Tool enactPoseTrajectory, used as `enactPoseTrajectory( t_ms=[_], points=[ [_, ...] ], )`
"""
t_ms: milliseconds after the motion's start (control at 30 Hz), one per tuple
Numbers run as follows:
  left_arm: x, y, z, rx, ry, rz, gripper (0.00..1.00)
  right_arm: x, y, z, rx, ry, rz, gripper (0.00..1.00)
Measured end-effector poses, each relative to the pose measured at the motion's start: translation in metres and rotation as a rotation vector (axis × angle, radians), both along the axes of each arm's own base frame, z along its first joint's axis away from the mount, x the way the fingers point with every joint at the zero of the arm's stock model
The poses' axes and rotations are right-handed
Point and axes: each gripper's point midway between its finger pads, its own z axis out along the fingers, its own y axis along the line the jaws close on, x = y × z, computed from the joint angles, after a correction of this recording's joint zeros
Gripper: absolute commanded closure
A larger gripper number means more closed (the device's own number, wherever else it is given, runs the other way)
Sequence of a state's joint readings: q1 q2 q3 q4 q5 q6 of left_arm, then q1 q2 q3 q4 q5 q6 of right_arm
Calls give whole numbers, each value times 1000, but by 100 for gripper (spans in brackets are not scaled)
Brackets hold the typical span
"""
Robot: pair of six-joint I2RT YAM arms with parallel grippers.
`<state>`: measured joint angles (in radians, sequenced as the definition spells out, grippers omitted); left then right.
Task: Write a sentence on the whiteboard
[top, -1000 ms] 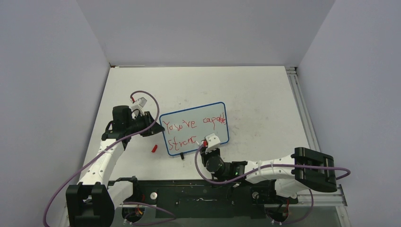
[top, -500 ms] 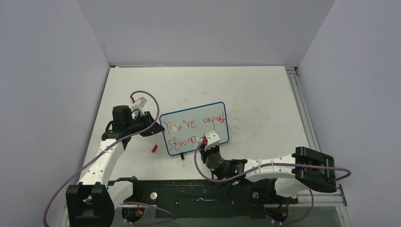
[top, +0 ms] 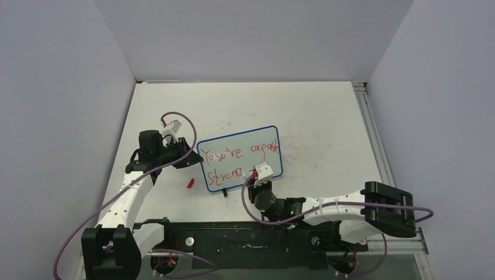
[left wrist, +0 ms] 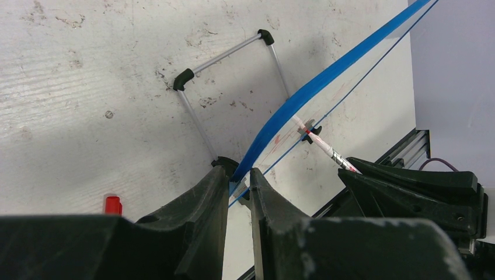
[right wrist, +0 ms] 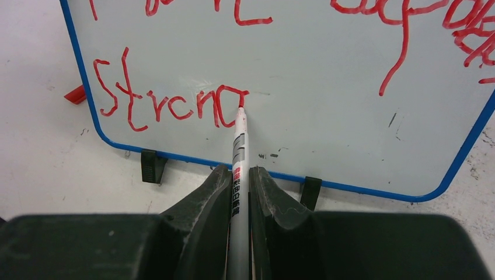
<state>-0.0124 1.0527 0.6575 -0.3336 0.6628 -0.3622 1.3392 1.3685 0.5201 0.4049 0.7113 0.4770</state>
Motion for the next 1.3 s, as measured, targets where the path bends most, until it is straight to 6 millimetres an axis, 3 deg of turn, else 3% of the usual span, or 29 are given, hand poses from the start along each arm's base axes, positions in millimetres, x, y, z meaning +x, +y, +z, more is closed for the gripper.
enactPoseTrajectory(
  t_ms=[467, 933, 1300],
  points=[
    [0, 0, 0, 0, 0, 0, 81, -20, -5, -23, -20, 64, 19, 95],
    [0, 0, 0, 0, 0, 0, 81, -32, 3, -40, -42, 91, 55, 95],
    [0, 0, 0, 0, 0, 0, 81, -28, 26, -19, -32, 36, 89, 95]
  ],
)
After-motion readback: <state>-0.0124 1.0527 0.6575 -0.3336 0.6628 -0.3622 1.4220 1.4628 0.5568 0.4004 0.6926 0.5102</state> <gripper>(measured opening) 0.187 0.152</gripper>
